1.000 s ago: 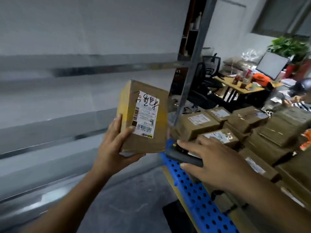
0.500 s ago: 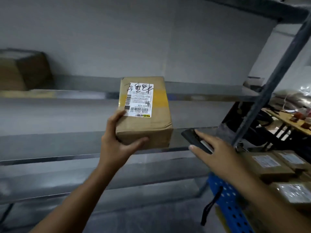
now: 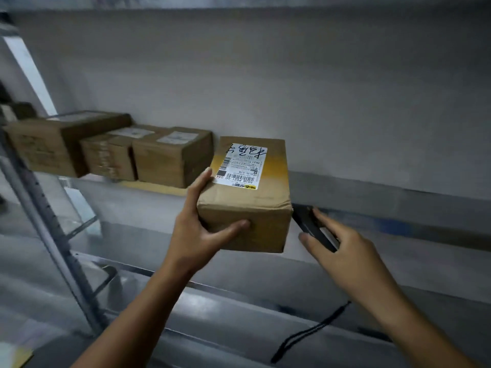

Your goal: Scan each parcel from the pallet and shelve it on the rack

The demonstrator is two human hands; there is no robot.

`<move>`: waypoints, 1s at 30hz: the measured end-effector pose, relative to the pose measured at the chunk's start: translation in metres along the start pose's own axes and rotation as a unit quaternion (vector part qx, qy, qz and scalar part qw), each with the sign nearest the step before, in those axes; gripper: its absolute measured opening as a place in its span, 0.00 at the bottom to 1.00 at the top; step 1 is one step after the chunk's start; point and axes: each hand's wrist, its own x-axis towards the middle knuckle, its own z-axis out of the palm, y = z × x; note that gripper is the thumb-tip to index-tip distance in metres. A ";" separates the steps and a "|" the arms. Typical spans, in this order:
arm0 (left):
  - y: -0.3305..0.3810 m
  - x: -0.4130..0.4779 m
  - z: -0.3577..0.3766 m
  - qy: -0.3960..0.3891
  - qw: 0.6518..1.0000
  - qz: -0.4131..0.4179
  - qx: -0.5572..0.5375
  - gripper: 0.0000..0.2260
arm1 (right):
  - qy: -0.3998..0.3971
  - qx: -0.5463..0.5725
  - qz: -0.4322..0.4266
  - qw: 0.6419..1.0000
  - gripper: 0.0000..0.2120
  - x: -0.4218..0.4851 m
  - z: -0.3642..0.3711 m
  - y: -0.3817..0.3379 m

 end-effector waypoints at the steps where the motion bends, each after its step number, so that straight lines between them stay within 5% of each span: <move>1: -0.009 0.008 -0.003 0.011 1.000 -0.008 0.005 0.47 | -0.016 0.005 -0.018 1.000 0.27 0.017 0.009 0.001; 9: -0.050 0.051 -0.016 0.102 0.990 -0.011 0.096 0.44 | -0.100 -0.026 -0.073 0.992 0.23 0.114 0.042 0.003; 12: -0.059 0.059 -0.004 0.187 0.936 0.088 0.285 0.40 | -0.112 -0.028 -0.097 0.989 0.24 0.136 0.050 0.002; 14: -0.062 0.060 0.012 0.178 0.899 0.137 0.377 0.38 | -0.120 -0.033 -0.101 0.987 0.27 0.149 0.054 0.000; 21: -0.072 0.074 0.041 0.110 0.917 0.073 0.377 0.45 | -0.145 -0.055 -0.110 0.982 0.31 0.183 0.062 -0.007; 30: -0.059 0.074 0.028 0.070 0.935 0.026 0.347 0.43 | -0.102 -0.064 -0.099 0.988 0.24 0.174 0.060 -0.019</move>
